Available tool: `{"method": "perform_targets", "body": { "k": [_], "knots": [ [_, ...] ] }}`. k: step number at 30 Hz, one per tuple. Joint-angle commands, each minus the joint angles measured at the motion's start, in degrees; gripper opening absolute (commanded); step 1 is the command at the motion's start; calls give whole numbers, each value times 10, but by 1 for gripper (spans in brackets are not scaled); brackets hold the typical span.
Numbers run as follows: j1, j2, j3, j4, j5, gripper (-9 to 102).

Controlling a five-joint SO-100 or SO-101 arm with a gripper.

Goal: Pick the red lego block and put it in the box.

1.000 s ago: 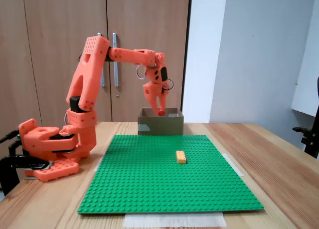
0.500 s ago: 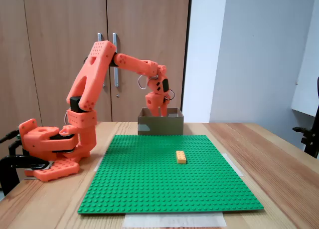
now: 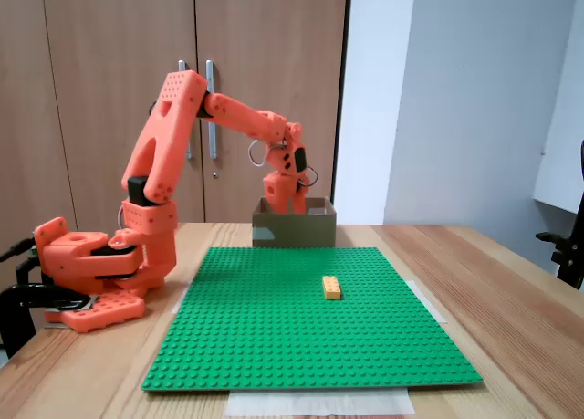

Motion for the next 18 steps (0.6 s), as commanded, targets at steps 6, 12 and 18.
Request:
{"method": "perform_targets", "body": {
  "k": [6,12,18],
  "knots": [
    [-1,151,27,-23,-19,8],
    [23,306,126,-83,-64,-1],
    [76,447,208,-113,-49,-1]
  ]
}}
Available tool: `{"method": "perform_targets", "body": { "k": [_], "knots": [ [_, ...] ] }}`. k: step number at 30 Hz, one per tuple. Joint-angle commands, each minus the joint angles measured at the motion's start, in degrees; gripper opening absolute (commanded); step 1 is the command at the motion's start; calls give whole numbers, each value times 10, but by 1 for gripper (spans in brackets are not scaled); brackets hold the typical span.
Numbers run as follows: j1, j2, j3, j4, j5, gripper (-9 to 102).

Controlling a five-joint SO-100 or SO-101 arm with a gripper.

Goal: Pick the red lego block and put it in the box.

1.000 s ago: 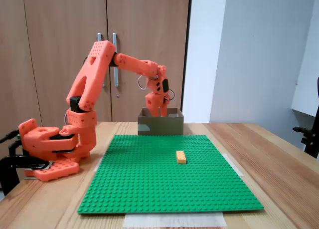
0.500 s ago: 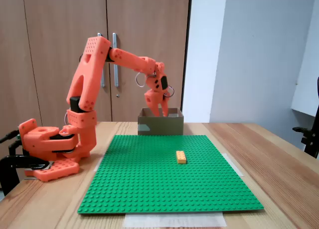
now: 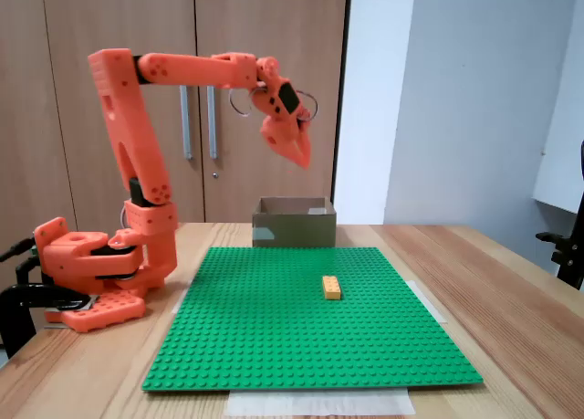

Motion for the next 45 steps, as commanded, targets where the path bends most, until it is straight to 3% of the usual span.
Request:
{"method": "perform_targets", "body": {
  "k": [1,17,33,45],
  "knots": [
    [31,99,32,-18,13,-1],
    [308,461,383,-107,23,-1],
    [407,752,754,-158,32,-1],
    [442,832,871,-158,11,-1]
  ]
}}
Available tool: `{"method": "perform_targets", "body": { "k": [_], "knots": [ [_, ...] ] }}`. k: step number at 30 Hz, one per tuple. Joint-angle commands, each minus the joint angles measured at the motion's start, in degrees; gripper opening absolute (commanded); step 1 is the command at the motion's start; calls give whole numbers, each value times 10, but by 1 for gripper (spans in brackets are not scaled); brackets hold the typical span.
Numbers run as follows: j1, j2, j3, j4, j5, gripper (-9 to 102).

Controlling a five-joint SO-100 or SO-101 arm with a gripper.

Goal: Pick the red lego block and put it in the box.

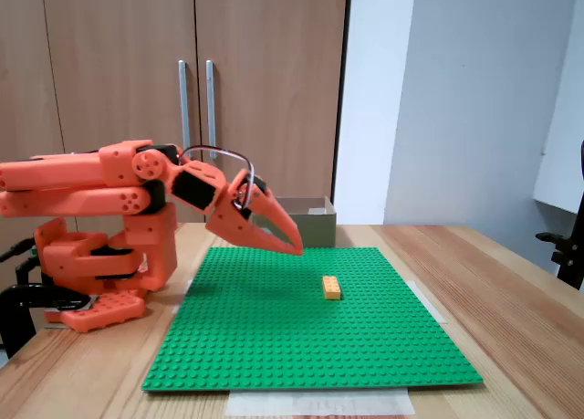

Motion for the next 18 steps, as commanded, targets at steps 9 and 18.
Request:
{"method": "perform_targets", "body": {
  "k": [9,18],
  "knots": [
    [12,31,18,86,-10,-1],
    [17,32,18,94,-7,-1]
  ]
}}
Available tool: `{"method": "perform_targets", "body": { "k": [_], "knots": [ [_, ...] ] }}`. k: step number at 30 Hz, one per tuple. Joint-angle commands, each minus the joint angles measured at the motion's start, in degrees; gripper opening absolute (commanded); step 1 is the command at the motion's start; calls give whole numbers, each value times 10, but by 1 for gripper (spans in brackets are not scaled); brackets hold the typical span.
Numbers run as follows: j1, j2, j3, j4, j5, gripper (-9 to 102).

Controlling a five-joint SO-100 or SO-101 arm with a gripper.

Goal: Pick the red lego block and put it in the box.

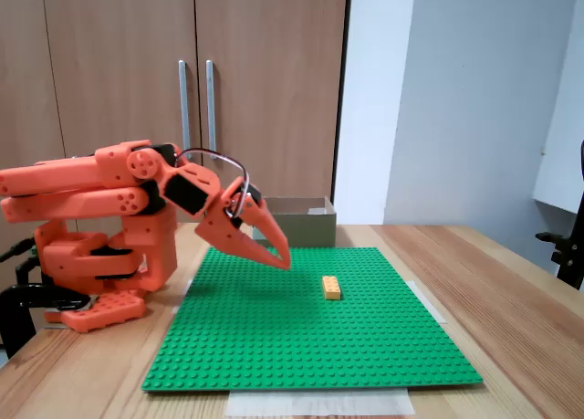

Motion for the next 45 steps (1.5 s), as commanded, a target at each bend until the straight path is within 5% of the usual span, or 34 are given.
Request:
{"method": "perform_targets", "body": {
  "k": [1,45],
  "knots": [
    [0,4,2,1,-2,-1],
    [-5,4,2,1,-9,-1]
  ]
}}
